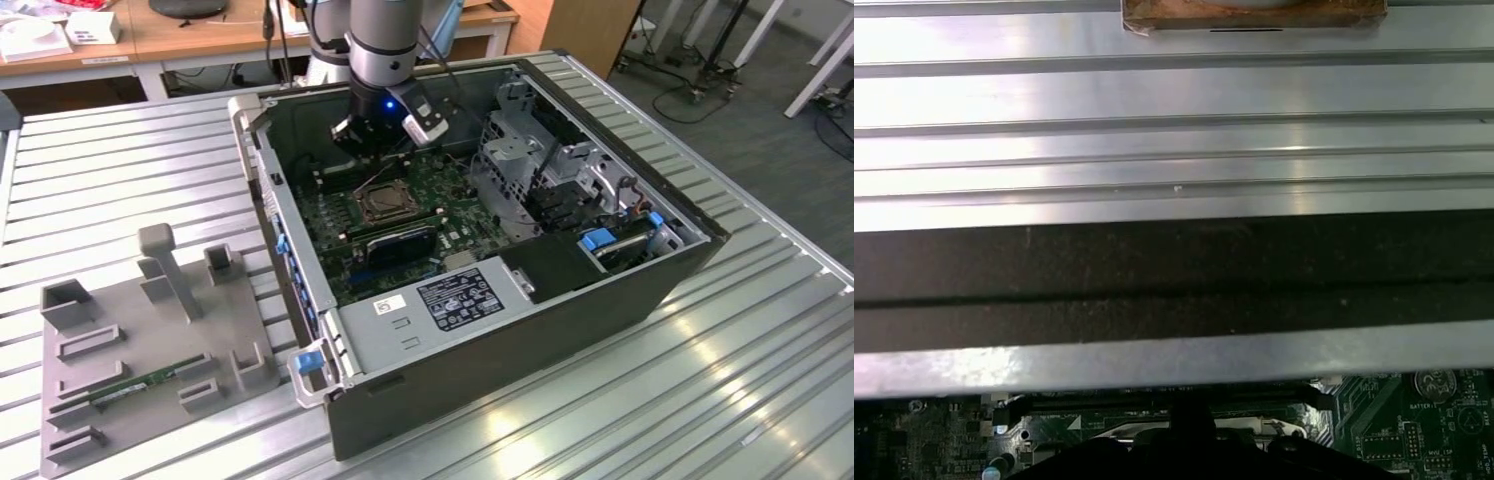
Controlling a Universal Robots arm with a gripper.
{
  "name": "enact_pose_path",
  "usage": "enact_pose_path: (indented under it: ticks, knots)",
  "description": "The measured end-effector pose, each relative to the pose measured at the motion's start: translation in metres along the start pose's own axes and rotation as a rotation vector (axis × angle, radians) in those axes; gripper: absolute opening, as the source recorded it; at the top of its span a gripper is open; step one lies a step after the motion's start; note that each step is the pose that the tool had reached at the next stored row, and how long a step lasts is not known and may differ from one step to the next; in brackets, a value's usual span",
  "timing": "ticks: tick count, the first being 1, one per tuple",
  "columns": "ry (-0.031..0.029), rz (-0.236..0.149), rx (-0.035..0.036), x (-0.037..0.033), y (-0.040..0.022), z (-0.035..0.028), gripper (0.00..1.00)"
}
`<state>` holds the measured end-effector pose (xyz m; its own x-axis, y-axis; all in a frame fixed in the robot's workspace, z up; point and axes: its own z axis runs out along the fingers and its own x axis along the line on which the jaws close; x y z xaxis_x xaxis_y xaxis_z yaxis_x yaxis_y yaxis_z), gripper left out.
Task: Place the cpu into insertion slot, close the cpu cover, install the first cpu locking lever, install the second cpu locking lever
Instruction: 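Install the first cpu locking lever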
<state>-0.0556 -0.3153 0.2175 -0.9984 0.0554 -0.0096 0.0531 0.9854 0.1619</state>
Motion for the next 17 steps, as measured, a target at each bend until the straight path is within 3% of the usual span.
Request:
enact_pose_path:
  ticks: [7, 17]
  knots:
    - [0.0001, 0.0, 0.0002, -0.0001, -0.0007, 0.0039, 0.11]
    - [0.0, 0.0, 0.0, -0.0023, -0.0006, 0.0044, 0.11]
